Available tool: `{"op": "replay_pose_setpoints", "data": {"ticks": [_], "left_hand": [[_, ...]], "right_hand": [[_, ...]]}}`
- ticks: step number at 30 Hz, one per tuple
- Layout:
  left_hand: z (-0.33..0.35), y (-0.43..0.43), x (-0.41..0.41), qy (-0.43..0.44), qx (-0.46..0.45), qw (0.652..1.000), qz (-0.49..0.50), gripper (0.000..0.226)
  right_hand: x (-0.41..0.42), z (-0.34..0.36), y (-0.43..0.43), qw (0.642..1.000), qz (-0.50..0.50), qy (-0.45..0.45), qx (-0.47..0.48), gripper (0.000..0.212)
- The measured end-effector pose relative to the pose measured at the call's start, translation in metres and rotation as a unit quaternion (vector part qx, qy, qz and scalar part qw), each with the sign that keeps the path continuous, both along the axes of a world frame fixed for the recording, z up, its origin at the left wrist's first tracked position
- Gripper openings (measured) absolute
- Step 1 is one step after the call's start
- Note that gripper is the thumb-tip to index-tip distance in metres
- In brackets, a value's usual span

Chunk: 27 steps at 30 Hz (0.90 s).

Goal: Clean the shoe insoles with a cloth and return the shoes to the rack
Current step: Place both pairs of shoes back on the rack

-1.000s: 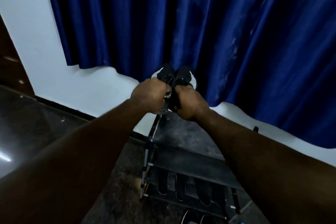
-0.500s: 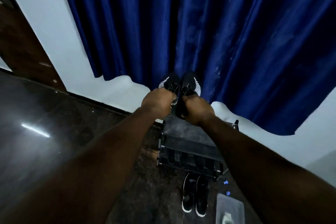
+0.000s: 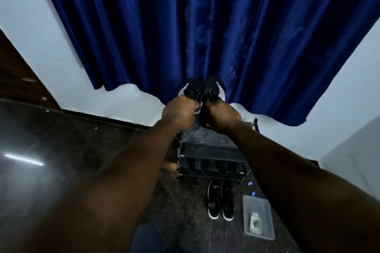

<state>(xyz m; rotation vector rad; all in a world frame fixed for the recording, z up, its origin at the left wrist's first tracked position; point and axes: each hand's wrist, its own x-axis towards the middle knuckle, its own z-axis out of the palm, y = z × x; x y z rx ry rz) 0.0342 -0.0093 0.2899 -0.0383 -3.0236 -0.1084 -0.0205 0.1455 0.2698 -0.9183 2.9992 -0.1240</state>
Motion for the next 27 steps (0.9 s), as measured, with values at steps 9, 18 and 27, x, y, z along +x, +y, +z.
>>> {"op": "replay_pose_setpoints", "data": {"ticks": [9,18,27], "left_hand": [[-0.042,-0.050,-0.039,-0.047,0.022,0.997,-0.056,0.027],[-0.129,-0.097,-0.088,-0.119,0.023,0.986,-0.116,0.030],[-0.235,-0.090,-0.139,-0.159,0.035,0.981,-0.102,0.029]], "right_hand": [[-0.020,-0.039,-0.048,0.994,-0.096,-0.045,0.031,0.054],[-0.043,-0.114,-0.093,0.966,-0.188,-0.152,0.086,0.041],[-0.095,-0.218,-0.081,0.966,-0.163,-0.173,0.099,0.042]]}}
